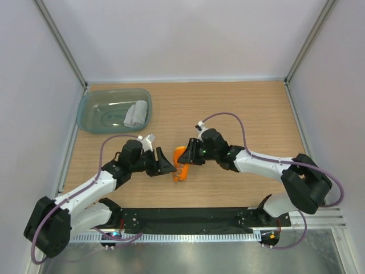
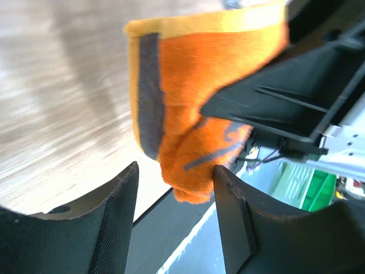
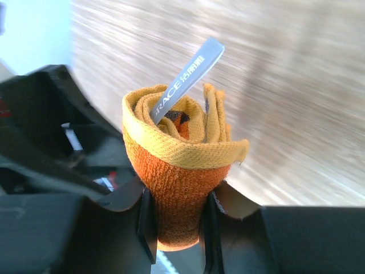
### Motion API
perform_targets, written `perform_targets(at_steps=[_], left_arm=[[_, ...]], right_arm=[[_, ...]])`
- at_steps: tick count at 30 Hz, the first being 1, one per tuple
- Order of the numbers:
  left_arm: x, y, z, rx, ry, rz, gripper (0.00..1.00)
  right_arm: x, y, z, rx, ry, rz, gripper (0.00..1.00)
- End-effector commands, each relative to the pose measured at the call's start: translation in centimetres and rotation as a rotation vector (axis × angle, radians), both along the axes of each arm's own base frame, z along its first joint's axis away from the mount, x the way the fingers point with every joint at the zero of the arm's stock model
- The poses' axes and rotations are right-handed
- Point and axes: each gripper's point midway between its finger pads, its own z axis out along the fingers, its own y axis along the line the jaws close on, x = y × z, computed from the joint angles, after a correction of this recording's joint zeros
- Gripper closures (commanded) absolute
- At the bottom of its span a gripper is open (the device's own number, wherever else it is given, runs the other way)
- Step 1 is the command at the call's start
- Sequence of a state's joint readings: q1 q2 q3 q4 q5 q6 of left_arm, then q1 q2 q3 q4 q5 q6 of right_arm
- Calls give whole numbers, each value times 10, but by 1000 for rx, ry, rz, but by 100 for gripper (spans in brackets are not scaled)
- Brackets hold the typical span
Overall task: Roll the towels
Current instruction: Place the rolled towel into the container
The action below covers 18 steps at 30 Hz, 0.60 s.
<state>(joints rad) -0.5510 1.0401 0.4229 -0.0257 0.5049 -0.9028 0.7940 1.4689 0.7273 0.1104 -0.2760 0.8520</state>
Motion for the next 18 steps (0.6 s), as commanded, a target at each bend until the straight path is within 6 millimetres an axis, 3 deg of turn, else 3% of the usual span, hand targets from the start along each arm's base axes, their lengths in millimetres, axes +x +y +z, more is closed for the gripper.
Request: perform_targets(at_steps=[1,7,10,13,17,18], left_arm=[[-1,17,0,108,6,45,44],[5,4,29,23,-48,20,42],[7,-3,44,-38,-77,15,40],[7,-8,52,-87,-87,5,40],[8,-20,79,-235,-154,-26,38],[7,-22,82,-259,-159,-32,37]], right_arm=[[5,12,74,142,-76,14,99],[-5,13,126,238,-103,32,99],[-10,12,135,266,-97,43,99],[-18,16,154,351,-94,67,99],[-26,21,175,461,-66,99,99],[-29,23,188,516,-57,106,99]])
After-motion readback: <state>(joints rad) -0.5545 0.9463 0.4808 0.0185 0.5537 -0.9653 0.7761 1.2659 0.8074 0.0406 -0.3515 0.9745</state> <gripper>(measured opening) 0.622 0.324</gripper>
